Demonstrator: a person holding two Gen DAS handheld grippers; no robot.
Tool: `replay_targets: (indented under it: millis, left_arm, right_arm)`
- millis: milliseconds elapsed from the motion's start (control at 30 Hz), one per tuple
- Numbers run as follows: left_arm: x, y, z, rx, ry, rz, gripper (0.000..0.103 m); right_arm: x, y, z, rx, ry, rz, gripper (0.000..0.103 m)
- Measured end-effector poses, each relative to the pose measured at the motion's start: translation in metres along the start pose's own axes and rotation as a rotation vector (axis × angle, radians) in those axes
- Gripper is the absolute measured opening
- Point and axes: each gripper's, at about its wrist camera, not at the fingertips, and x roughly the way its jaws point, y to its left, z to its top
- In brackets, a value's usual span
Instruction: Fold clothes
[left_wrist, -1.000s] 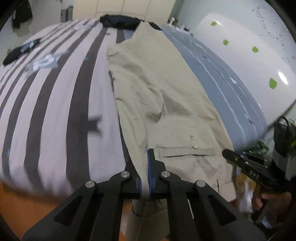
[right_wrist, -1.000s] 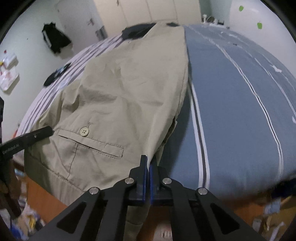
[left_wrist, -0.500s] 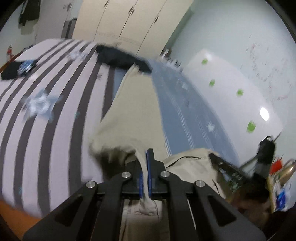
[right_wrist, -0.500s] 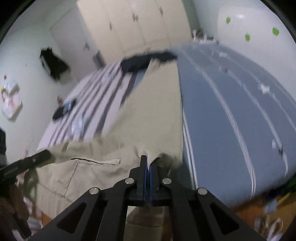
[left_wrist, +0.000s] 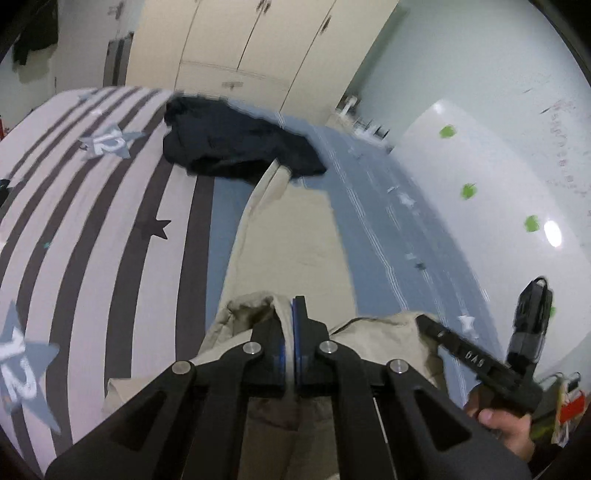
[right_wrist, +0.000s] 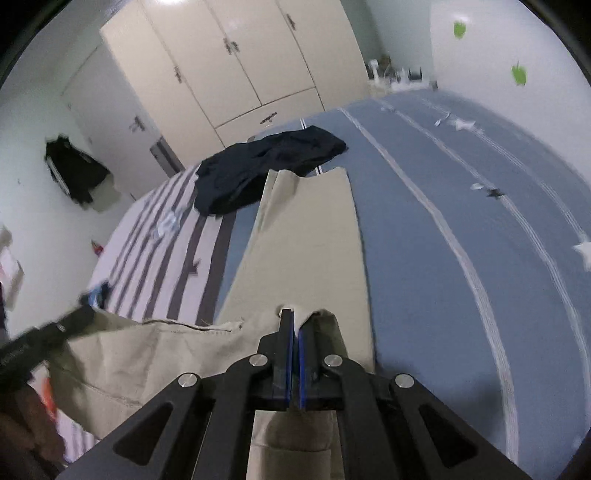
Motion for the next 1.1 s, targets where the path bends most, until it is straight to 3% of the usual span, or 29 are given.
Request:
replay_targets:
  millis: [33,167,200,300,367,433,500,600,800,900,1000,1100]
  left_arm:
    - [0.018,0.004,0.01,-0.034,0.028,0.001,0.003]
    - [0.079,0.013,0.042,-0.11,0.133,0.032,0.041]
    - [0.084,0.016,0.046,-0.127,0.124,0.028,0.043]
    - [0.079,0.024,0.055,-0.167,0.062,0.005,0.061]
    - [0.07,0.033,0.058,-0.175,0.025,-0.031,0.067]
    - [0.06,0.043,0.053,-0.155,0.003,-0.012,0.068]
    - [0.053,0.058,0.041,-0.142,0.035,0.04,0.068]
    - [0.042,0.085,0.006,-0.15,0.104,0.077,0.068]
    - [0.033,0.134,-0.084,-0.184,0.282,0.189,0.068]
    - [0.045,0.146,-0.102,-0.169,0.31,0.245,0.068]
    - [0.062,0.156,-0.108,-0.193,0.324,0.22,0.066]
    - [0.057,0.141,-0.098,-0.113,0.239,0.175,0.021]
  right_arm:
    - [0.017,-0.007,0.013,0.006,0.02,-0.012,0.002]
    - [0.084,-0.03,0.054,0.045,0.139,0.005,0.006]
    - [0.104,-0.037,0.06,0.061,0.198,0.022,0.01]
    - [0.142,-0.054,0.074,0.094,0.313,0.037,0.048]
    - [0.142,-0.065,0.079,0.115,0.317,0.048,0.053]
    - [0.126,-0.073,0.078,0.106,0.248,0.055,0.056]
    - [0.108,-0.076,0.065,0.061,0.195,0.032,0.062]
    - [0.092,-0.073,0.031,-0.009,0.214,-0.017,0.062]
    - [0.074,-0.042,-0.039,-0.102,0.27,-0.002,0.062]
    - [0.083,-0.028,-0.054,-0.123,0.274,-0.027,0.062]
    - [0.099,-0.029,-0.057,-0.086,0.256,-0.073,0.062]
    - [0.115,-0.034,-0.051,-0.05,0.236,-0.113,0.062]
